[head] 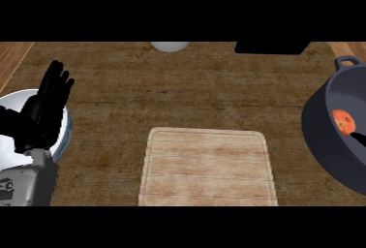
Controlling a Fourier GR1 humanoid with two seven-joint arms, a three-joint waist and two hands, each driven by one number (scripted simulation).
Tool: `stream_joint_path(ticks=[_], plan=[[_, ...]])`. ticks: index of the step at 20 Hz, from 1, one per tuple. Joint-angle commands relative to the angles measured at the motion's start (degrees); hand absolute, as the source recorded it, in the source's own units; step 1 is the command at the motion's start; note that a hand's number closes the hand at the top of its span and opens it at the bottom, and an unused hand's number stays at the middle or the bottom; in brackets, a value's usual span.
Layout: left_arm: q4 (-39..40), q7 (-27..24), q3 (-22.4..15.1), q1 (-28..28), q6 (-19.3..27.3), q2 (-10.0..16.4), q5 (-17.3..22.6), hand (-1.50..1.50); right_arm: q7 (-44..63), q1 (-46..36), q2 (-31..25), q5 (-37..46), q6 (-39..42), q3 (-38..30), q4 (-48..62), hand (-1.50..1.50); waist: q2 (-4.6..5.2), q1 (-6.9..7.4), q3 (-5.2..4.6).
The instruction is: Pick the squash from the cutting board and place it in the pot
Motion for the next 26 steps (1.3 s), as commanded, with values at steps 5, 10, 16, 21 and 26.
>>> stream_joint_path(ticks=[5, 10, 16, 21, 26], plan=[[1.11, -0.92, -0.91, -0.26, 0.87, -1.28, -0.99, 0.0, -7.23, -7.0, 3.35, -14.19, 9.92, -5.08, 9.62, -1.5, 0.59, 0.31, 1.66], [-0.55, 0.41, -1.02, 0.96, 0.72, -0.55, -1.37, 0.0, -10.26, -7.06, 1.72, -22.12, 13.92, -11.43, 12.91, -1.5, 0.4, -0.1, 1.62], [-1.31, 1.17, 1.23, 0.49, -0.35, 0.98, 0.69, 0.0, -12.48, -6.09, -10.99, -29.98, 25.45, -19.25, 23.06, -1.5, 0.52, -0.31, 1.61], [-3.25, 2.97, -0.69, 0.72, -0.16, -0.21, 0.22, 0.0, -18.15, -6.25, -19.91, -30.63, 31.34, -20.51, 35.44, -1.5, 0.67, 0.3, 1.7], [0.49, 0.38, 0.52, -1.37, 0.04, 0.07, -0.11, 0.0, -24.14, -5.87, -24.24, -28.53, 32.14, -18.75, 43.43, -1.5, 0.79, 0.31, 1.71]])
